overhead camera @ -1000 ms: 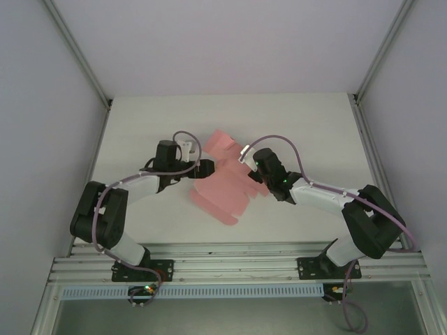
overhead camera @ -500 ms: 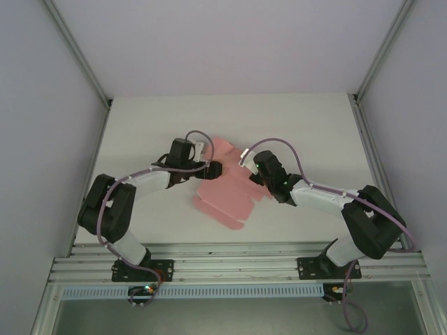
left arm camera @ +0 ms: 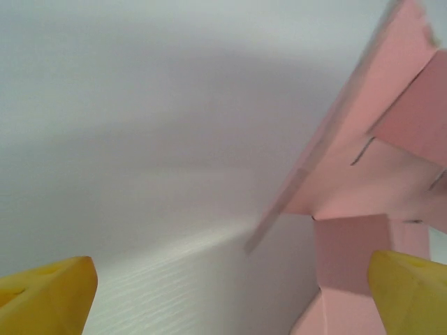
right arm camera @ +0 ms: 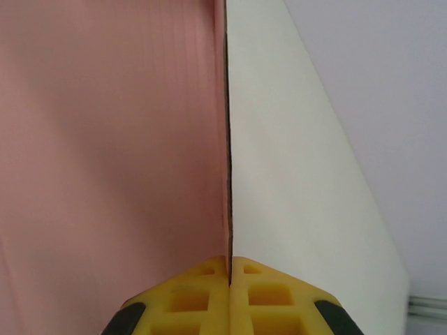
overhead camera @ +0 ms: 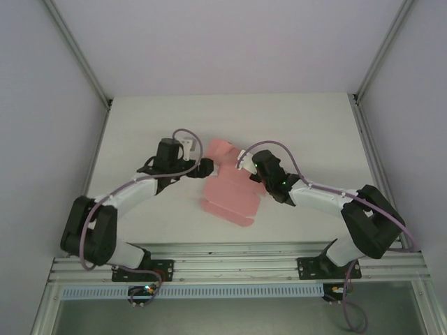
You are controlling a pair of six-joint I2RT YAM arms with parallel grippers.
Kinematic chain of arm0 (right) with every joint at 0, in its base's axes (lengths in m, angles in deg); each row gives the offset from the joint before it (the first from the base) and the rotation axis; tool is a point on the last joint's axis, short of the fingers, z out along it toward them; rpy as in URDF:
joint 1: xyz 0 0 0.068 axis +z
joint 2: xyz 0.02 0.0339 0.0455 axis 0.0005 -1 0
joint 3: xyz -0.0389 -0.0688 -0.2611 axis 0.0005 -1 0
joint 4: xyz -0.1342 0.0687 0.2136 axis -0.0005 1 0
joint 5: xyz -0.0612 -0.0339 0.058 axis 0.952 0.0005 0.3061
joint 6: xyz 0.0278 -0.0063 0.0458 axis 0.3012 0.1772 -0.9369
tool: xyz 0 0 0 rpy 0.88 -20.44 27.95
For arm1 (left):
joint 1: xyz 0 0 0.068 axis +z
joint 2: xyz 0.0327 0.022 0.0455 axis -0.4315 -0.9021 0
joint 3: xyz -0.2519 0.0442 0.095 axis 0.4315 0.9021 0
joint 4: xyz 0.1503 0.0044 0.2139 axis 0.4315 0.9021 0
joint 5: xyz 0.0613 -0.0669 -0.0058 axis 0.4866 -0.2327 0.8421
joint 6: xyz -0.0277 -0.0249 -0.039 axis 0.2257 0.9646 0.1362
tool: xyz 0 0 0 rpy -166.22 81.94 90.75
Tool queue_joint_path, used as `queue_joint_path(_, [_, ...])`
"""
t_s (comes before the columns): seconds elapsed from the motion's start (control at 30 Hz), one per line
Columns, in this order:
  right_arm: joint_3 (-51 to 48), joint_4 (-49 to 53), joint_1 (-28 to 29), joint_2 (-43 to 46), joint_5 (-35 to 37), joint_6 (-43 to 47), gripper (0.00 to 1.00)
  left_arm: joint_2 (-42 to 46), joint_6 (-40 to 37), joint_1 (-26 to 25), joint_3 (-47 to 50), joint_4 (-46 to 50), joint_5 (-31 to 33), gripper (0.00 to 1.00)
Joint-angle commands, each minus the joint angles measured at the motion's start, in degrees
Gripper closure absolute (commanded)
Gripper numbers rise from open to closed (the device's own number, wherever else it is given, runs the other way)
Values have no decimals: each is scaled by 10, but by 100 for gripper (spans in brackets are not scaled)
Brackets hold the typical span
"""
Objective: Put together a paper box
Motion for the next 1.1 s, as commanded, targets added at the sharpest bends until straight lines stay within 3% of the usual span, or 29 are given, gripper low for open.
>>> queue_joint_path(0.0, [16, -62, 5, -16, 50, 92, 100, 45, 22, 35, 19, 27, -10, 0])
queue_joint_path(0.3, [-26, -294, 45, -75, 81, 241, 100, 92, 41, 103, 41, 66, 30, 0])
queue_joint_path(0.53, [-35, -393, 70, -148, 132, 314, 100, 66, 49, 132, 32, 66, 37, 0])
queue_joint_path(1.07, [-93, -509, 109, -181, 154, 327, 100, -81, 66, 147, -28, 8, 14, 0])
